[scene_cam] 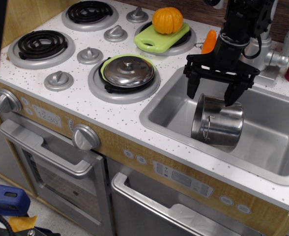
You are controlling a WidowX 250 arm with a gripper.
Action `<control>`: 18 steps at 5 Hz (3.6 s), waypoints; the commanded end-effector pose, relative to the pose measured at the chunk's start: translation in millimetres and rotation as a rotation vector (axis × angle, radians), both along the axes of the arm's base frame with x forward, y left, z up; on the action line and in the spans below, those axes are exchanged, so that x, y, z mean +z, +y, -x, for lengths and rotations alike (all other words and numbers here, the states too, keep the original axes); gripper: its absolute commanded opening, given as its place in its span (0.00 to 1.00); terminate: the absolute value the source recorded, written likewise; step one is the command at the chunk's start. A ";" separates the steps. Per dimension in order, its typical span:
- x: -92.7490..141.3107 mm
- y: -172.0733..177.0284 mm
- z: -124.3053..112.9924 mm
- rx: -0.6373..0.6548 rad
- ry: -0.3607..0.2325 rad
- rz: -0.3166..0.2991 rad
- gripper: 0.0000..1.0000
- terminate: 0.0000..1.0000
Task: Flip pot upright in sink
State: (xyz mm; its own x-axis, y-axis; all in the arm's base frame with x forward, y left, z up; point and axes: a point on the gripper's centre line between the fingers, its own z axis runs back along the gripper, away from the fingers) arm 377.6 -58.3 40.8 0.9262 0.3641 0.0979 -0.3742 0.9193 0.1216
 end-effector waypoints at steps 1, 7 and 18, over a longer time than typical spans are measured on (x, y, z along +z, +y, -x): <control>0.0 0.0 0.0 0.000 0.000 0.000 1.00 0.00; -4.5 13.0 -13.7 0.169 -0.344 0.583 1.00 0.00; -9.5 -23.5 -44.4 0.120 -0.240 0.226 1.00 0.00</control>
State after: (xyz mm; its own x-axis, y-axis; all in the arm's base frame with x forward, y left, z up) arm 416.5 -79.0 12.4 0.8403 0.5136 0.1738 -0.4918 0.8569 -0.1545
